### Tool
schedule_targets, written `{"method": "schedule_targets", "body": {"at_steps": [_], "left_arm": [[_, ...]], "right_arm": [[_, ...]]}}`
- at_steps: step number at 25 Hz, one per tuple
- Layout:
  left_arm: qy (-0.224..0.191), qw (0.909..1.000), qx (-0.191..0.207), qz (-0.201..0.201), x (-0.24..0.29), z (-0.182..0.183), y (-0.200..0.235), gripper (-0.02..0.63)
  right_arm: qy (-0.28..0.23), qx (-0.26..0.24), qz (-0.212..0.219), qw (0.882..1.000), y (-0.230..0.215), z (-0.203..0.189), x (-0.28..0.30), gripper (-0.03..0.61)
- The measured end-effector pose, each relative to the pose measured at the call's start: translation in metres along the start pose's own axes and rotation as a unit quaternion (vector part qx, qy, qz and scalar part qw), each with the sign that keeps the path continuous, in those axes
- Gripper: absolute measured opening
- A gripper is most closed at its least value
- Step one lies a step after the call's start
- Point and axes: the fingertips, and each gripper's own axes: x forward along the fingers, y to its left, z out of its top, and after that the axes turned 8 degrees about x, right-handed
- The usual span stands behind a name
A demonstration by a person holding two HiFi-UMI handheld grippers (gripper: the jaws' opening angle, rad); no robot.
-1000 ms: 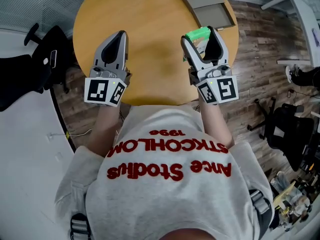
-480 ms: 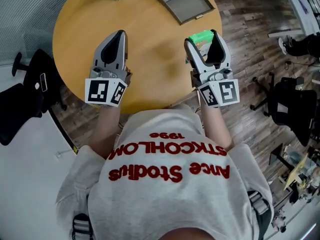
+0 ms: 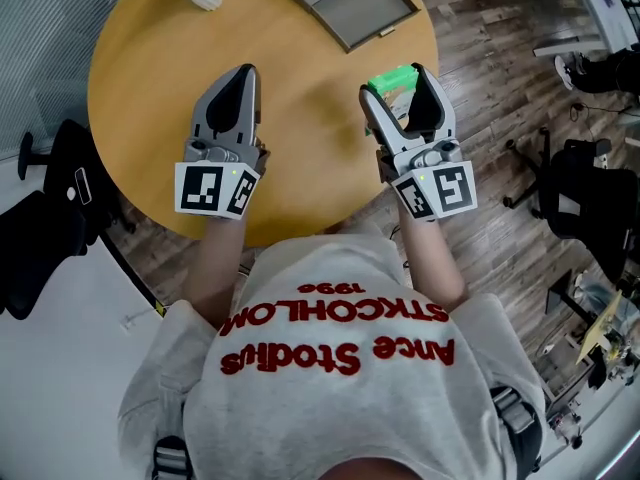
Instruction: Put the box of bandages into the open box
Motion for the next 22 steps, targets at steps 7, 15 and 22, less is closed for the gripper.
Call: {"method": "schedule_targets", "body": {"at_steps": [7,15,22], "left_arm": [[0.02,0.9997,-0.009,-0.004,0.029,-0.035,0.014,0.003],[0.034,0.9991,-0.023,-0.008,0.069,-0.067,0.029,0.003],[0.034,0.9992,-0.018,-0.009,0.104,-0.083,0.041,0.003]], "right_arm": [[0.023,0.023,0.0,0.999,-0.022,-0.028,0.036,0.362],[0.043,0.036,-0.006,0.998,-0.054,-0.056,0.08,0.362],[0.026,0.044,0.0,0.999,-0.085,-0.063,0.129,0.362]]}}
